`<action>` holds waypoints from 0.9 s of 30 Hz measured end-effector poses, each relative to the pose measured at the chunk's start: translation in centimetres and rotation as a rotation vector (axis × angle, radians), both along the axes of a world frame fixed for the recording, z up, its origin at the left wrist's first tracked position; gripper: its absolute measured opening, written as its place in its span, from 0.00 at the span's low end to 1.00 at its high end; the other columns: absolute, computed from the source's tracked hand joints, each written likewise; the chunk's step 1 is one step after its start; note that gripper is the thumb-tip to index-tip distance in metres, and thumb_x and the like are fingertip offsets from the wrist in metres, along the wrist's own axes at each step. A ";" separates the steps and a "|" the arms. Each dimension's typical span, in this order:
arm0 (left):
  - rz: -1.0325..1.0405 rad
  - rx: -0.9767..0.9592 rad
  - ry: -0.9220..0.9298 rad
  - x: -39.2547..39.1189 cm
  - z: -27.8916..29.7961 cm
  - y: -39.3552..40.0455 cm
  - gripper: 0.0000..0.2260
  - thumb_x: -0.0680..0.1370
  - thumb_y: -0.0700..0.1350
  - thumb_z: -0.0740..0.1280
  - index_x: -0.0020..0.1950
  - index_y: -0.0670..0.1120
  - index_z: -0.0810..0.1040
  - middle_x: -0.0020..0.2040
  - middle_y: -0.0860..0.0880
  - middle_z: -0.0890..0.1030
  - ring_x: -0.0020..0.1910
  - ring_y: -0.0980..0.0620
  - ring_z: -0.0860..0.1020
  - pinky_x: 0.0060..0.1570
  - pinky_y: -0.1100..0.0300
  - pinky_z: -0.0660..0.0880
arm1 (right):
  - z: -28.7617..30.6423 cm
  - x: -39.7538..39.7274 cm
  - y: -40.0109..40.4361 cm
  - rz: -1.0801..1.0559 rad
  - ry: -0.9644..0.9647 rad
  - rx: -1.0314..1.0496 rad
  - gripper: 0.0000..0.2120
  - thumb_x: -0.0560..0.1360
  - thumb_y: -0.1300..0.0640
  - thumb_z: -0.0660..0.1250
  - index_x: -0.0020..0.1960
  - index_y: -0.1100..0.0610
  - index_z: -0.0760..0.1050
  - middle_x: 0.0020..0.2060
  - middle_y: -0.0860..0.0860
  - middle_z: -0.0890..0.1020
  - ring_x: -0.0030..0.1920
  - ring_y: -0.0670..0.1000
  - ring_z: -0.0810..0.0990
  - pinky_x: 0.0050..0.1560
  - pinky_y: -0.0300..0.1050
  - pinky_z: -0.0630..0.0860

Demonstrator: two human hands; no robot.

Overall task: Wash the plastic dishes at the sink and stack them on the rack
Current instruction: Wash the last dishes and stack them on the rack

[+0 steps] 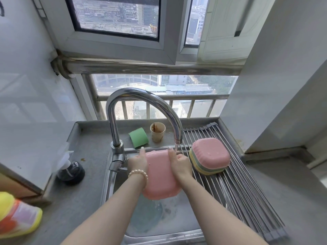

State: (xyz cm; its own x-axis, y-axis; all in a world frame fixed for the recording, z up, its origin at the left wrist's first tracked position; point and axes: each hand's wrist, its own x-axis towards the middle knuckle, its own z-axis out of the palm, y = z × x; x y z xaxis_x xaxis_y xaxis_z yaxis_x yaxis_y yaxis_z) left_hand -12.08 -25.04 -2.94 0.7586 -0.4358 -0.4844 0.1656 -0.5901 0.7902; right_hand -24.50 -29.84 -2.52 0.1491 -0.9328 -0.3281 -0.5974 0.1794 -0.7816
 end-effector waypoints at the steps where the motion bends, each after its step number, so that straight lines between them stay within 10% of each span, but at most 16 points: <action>1: -0.106 0.040 -0.146 -0.9 0.2 0.3 0.23 0.79 0.59 0.59 0.55 0.38 0.77 0.52 0.41 0.79 0.51 0.43 0.77 0.53 0.55 0.72 | -0.2 -0.1 -0.1 -0.053 -0.027 0.008 0.25 0.78 0.38 0.55 0.41 0.59 0.75 0.40 0.55 0.79 0.45 0.57 0.78 0.47 0.47 0.72; 8: -0.672 0.138 -0.686 -6.4 -0.6 1.0 0.39 0.69 0.66 0.32 0.73 0.58 0.64 0.74 0.52 0.64 0.74 0.48 0.58 0.72 0.47 0.51 | -1.1 -0.2 -0.1 -0.206 -0.016 0.021 0.20 0.82 0.52 0.53 0.52 0.63 0.80 0.52 0.60 0.82 0.55 0.60 0.79 0.56 0.48 0.72; 12: -0.834 0.101 -0.769 -5.5 0.6 -0.4 0.26 0.75 0.61 0.43 0.58 0.54 0.75 0.59 0.51 0.78 0.60 0.48 0.74 0.60 0.51 0.67 | -1.1 -1.1 0.7 -0.110 -0.046 -0.088 0.17 0.82 0.56 0.55 0.56 0.64 0.78 0.54 0.61 0.81 0.57 0.60 0.78 0.56 0.47 0.72; 19: -0.660 0.102 -0.201 -2.8 2.7 -2.2 0.15 0.76 0.52 0.61 0.33 0.47 0.77 0.38 0.43 0.80 0.40 0.43 0.77 0.41 0.55 0.70 | 0.1 -2.0 0.1 -0.059 -0.135 -0.069 0.21 0.81 0.54 0.58 0.31 0.58 0.71 0.32 0.53 0.77 0.38 0.51 0.71 0.41 0.46 0.67; 23: -0.657 0.062 -0.820 -5.2 1.3 -0.6 0.20 0.80 0.55 0.51 0.45 0.46 0.79 0.44 0.44 0.82 0.46 0.42 0.79 0.47 0.51 0.73 | 0.3 -1.3 -0.3 -0.114 -0.105 -0.031 0.18 0.82 0.54 0.58 0.40 0.61 0.78 0.38 0.56 0.81 0.41 0.53 0.75 0.44 0.45 0.70; 27: -0.714 0.073 -0.834 -5.9 0.8 0.1 0.29 0.72 0.62 0.43 0.50 0.50 0.78 0.48 0.47 0.80 0.50 0.43 0.77 0.51 0.49 0.70 | -0.2 -0.5 0.5 -0.161 -0.126 -0.027 0.18 0.82 0.52 0.57 0.45 0.60 0.81 0.44 0.57 0.84 0.46 0.56 0.80 0.47 0.46 0.73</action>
State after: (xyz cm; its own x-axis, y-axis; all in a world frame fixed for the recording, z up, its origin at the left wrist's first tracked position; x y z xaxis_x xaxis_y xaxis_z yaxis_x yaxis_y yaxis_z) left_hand -17.94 -24.89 -2.18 0.4440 -0.8958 0.0211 -0.8023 -0.3870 0.4545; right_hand -25.00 -29.34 -2.74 0.0352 -0.9561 -0.2911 -0.4599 0.2431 -0.8541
